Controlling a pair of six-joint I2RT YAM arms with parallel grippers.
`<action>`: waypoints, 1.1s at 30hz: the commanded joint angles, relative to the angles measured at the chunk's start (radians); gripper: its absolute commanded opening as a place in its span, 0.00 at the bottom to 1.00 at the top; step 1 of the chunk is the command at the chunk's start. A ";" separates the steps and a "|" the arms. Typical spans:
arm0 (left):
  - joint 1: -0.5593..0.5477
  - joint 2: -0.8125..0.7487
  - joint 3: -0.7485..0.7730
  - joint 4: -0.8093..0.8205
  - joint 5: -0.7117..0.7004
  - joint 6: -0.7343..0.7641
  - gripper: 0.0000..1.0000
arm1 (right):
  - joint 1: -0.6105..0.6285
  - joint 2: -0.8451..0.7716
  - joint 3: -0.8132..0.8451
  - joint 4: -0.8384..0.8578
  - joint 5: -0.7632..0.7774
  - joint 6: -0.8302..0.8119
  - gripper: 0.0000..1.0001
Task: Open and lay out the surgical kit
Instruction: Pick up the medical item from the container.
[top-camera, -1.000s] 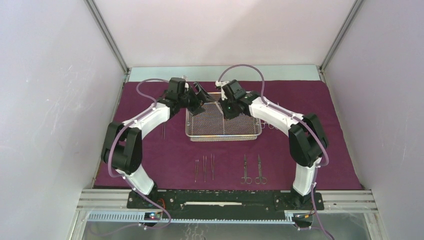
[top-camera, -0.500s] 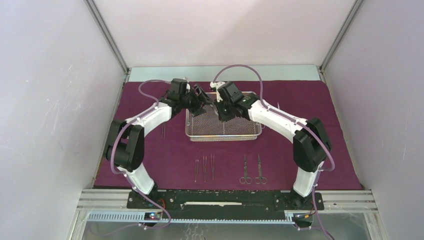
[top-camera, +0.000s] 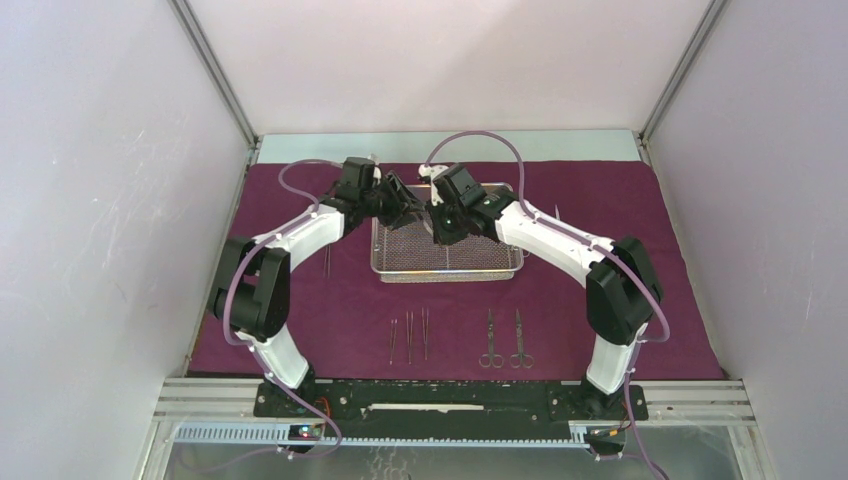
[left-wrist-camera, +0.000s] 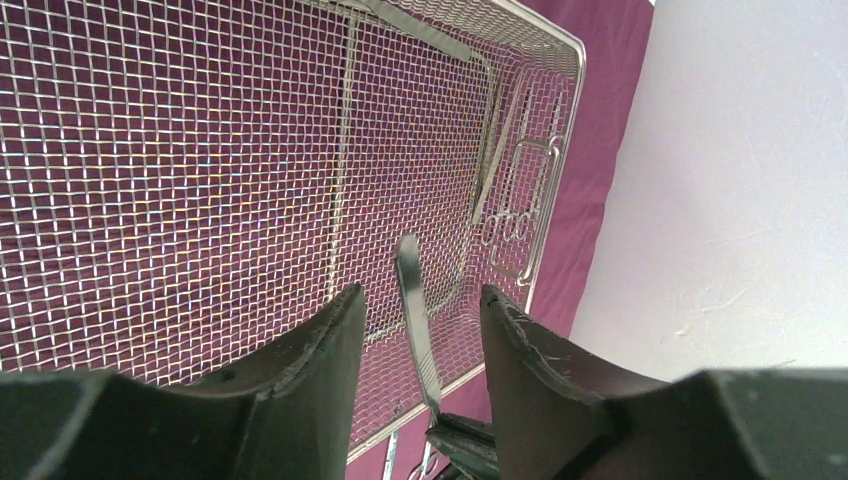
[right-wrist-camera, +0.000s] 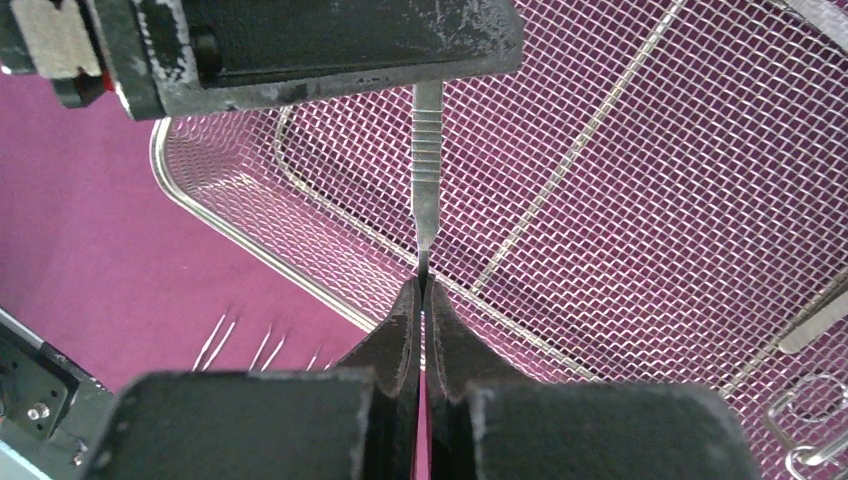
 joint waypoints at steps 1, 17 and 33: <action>0.000 -0.004 0.049 0.046 0.022 0.010 0.50 | 0.001 -0.061 0.033 0.021 -0.043 0.044 0.00; 0.008 -0.011 0.018 0.102 0.033 -0.010 0.28 | -0.038 -0.069 0.017 0.051 -0.164 0.129 0.00; 0.008 -0.062 0.022 0.039 0.051 0.126 0.00 | -0.037 -0.142 -0.061 0.120 -0.170 0.140 0.47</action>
